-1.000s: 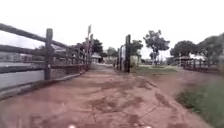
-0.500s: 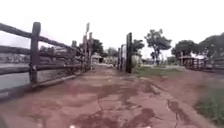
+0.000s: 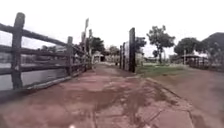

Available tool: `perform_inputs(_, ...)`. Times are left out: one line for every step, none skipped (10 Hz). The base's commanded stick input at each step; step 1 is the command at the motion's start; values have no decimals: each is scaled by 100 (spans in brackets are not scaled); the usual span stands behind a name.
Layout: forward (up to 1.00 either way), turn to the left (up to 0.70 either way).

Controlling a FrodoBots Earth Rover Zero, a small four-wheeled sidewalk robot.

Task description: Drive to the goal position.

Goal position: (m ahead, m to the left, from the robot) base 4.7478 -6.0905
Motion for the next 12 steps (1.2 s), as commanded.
perform_inputs(100,-25)
perform_inputs(100,3)
perform_inputs(80,2)
perform_inputs(27,1)
perform_inputs(0,0)
perform_inputs(0,0)
perform_inputs(0,0)
perform_inputs(0,0)
perform_inputs(0,0)
perform_inputs(0,0)
perform_inputs(0,0)
perform_inputs(0,0)
